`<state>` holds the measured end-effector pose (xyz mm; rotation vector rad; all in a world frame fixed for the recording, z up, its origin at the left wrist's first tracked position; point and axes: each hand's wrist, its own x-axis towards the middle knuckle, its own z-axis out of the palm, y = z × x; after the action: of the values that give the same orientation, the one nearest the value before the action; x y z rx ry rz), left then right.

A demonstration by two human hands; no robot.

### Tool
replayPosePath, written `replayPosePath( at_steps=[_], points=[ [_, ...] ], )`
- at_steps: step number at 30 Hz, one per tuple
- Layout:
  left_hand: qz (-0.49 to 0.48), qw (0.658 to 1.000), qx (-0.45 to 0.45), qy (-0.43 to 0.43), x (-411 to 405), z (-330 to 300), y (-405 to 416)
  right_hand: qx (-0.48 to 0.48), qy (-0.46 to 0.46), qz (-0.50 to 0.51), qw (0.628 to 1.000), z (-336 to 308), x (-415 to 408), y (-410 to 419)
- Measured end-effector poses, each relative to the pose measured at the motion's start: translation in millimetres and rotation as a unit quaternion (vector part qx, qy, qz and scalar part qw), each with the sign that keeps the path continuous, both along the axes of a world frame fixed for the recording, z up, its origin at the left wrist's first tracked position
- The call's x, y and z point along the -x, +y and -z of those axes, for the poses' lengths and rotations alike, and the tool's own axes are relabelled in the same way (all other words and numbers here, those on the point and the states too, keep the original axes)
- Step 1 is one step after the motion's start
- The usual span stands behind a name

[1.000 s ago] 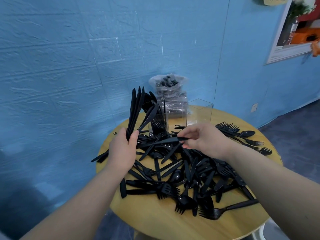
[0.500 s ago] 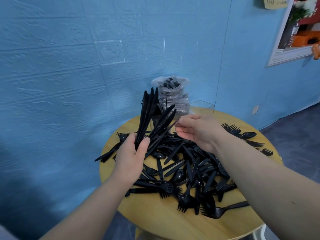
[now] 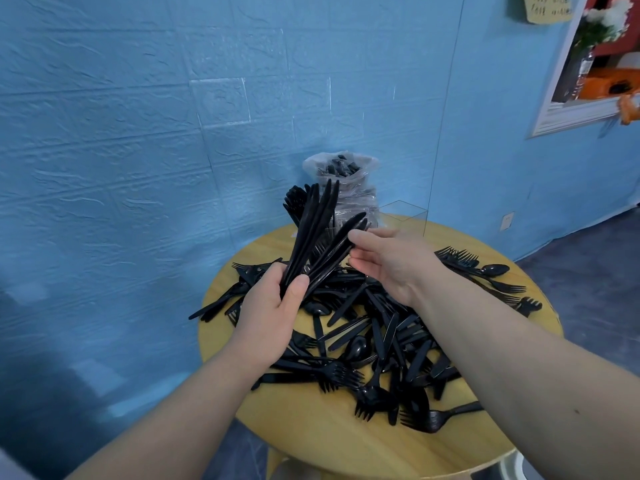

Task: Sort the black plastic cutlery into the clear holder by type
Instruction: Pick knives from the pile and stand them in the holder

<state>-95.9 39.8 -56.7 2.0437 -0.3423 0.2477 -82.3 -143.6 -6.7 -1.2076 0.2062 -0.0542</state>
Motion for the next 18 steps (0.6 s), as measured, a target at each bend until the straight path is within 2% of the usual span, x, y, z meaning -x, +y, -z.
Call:
replayPosePath(
  at_steps=[9,18],
  points=[
    [0.007,0.999,0.038,0.027,0.2,1.0,0.8,0.003,0.029,0.014,0.999,3.1,-5.1,4.7],
    [-0.008,1.0,0.013,0.019,4.0,-8.9,-2.1,0.026,-0.012,0.003,1.0,3.4,-3.8,5.3]
  ],
)
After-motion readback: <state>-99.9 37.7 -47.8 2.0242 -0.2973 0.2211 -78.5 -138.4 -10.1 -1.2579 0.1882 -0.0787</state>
